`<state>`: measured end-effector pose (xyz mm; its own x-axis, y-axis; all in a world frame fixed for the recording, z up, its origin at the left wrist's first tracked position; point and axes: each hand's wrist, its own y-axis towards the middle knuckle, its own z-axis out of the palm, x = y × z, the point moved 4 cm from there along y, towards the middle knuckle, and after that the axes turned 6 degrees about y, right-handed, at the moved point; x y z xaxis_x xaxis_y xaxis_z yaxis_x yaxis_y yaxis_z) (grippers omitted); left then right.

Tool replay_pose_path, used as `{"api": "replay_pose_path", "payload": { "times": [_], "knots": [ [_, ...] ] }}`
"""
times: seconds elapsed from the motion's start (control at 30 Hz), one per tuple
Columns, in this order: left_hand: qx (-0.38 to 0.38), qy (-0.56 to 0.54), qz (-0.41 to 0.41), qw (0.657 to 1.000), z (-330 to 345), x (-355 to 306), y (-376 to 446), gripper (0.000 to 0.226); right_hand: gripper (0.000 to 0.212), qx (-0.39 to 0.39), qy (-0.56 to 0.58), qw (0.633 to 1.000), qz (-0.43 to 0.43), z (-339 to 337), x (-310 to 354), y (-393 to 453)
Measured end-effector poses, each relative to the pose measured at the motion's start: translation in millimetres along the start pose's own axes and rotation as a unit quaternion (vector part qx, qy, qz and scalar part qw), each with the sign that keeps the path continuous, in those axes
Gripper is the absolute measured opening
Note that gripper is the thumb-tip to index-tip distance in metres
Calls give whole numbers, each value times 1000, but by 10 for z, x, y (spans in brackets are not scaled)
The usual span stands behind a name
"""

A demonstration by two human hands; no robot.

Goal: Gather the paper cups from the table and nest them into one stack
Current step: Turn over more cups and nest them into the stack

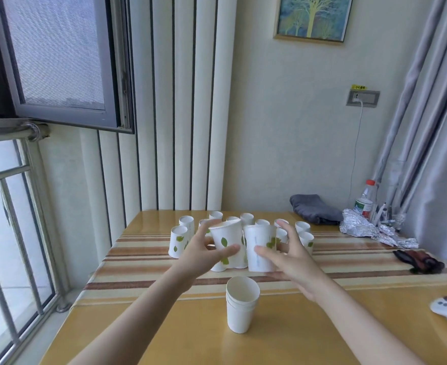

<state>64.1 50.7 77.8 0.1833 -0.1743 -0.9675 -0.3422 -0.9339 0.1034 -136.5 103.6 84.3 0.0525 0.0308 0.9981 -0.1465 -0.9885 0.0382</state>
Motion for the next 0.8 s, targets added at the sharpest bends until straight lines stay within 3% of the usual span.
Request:
{"api": "replay_pose_path", "payload": {
  "times": [0.4, 0.57, 0.67, 0.8],
  "knots": [
    [65, 211, 46, 974, 449, 401, -15, 80, 78, -95, -59, 994, -13, -478, -229, -113],
    [67, 143, 7, 987, 298, 539, -55, 95, 70, -66, -49, 995, -64, -326, -111, -90],
    [48, 106, -7, 993, 121, 594, -88, 87, 73, -28, -55, 995, -78, -79, -120, -28],
    [21, 107, -11, 994, -93, 684, -141, 75, 77, 20, -146, 984, -97, 221, -274, 23]
  ]
}}
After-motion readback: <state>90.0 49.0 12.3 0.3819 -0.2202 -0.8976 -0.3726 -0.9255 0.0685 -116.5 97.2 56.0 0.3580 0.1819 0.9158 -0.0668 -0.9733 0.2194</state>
